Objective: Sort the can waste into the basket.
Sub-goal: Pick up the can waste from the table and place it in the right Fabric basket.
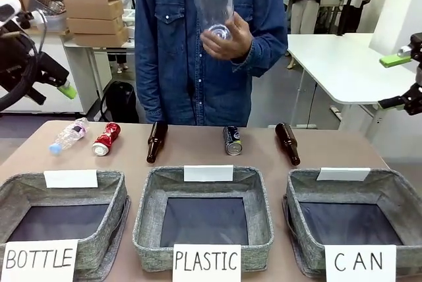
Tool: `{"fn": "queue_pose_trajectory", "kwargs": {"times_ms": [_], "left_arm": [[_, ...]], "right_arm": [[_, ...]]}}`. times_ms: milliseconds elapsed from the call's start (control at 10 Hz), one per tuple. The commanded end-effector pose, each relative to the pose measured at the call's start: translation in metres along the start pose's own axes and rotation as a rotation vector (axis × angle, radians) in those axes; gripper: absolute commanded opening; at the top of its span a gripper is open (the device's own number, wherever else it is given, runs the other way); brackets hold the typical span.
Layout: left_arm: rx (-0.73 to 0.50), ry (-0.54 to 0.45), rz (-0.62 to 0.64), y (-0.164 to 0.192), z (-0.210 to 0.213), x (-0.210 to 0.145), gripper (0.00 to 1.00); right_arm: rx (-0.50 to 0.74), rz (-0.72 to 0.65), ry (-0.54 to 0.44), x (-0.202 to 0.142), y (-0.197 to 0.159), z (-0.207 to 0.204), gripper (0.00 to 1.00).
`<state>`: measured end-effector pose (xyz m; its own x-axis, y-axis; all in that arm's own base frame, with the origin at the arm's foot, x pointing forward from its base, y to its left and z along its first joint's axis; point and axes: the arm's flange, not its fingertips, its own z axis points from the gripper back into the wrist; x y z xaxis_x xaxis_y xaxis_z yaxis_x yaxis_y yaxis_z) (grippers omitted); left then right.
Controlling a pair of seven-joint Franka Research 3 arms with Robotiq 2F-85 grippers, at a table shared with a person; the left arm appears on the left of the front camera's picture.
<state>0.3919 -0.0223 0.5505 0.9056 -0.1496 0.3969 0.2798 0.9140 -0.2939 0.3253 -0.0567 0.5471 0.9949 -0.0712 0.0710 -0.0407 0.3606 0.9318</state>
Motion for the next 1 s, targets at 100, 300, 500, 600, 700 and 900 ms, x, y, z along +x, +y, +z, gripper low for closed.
{"fn": "queue_pose_trajectory", "kwargs": {"times_ms": [100, 300, 500, 600, 700, 900], "left_arm": [[-0.022, 0.034, 0.031, 0.014, -0.002, 0.017, 1.00], [0.029, 0.046, 0.060, 0.051, -0.022, 0.038, 1.00], [0.117, 0.088, 0.061, 0.069, -0.053, 0.055, 1.00], [0.116, 0.111, 0.046, 0.074, -0.072, 0.062, 1.00], [0.176, 0.108, 0.047, 0.064, -0.102, 0.075, 1.00], [0.196, 0.138, 0.036, 0.055, -0.149, 0.095, 1.00]], "right_arm": [[-0.005, 0.028, 0.008, 0.001, 0.001, 0.003, 1.00], [-0.005, 0.028, 0.008, 0.001, 0.001, 0.003, 1.00], [-0.005, 0.028, 0.008, 0.001, 0.001, 0.003, 1.00], [-0.005, 0.028, 0.008, 0.001, 0.001, 0.003, 1.00], [-0.005, 0.028, 0.008, 0.001, 0.001, 0.003, 1.00], [-0.005, 0.028, 0.008, 0.001, 0.001, 0.003, 1.00]]}}
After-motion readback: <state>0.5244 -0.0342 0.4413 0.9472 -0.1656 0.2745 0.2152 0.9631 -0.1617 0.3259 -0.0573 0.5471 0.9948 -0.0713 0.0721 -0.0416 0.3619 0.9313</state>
